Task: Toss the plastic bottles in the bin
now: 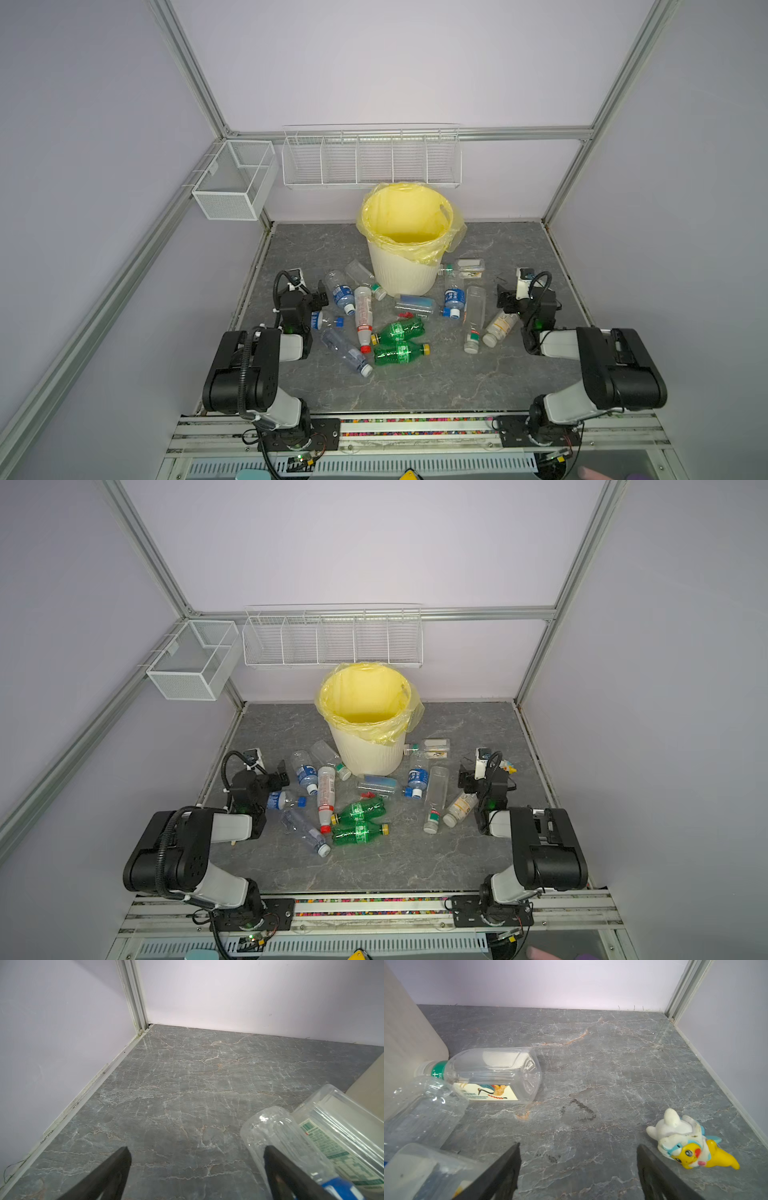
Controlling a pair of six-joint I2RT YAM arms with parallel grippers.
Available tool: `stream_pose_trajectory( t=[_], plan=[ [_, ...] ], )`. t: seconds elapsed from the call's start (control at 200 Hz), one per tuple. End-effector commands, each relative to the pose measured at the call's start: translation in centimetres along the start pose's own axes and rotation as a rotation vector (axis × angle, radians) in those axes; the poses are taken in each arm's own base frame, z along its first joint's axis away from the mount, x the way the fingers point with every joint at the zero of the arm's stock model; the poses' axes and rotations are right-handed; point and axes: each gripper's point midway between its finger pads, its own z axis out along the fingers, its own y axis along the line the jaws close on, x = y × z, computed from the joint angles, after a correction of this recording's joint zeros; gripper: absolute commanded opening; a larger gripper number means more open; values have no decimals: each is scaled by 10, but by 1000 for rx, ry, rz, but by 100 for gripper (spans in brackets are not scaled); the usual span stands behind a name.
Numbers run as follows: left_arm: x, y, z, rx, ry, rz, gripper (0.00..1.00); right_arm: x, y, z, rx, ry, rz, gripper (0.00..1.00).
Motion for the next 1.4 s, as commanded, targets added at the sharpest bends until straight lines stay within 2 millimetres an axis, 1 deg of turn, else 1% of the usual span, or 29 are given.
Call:
stream_pose_trajectory(
  t=[0.0,0.41,0.55,1.26,1.395],
  plan=[
    [-14,-5,3,18,-47,19,100,-9,5,2,-21,-35,-32,88],
    [-14,-5,3,19,-46,18,100,-9,4,3,-20,-32,-28,88],
    [-14,-3,7,3,-29,8,100,-9,5,2,-21,-33,-28,88],
    [-13,-3,7,2,-28,9,100,-8,4,3,-22,-26,-24,88],
    [-14,1,7,-20,-31,1,100,-9,4,3,-22,-29,-27,88]
  ],
)
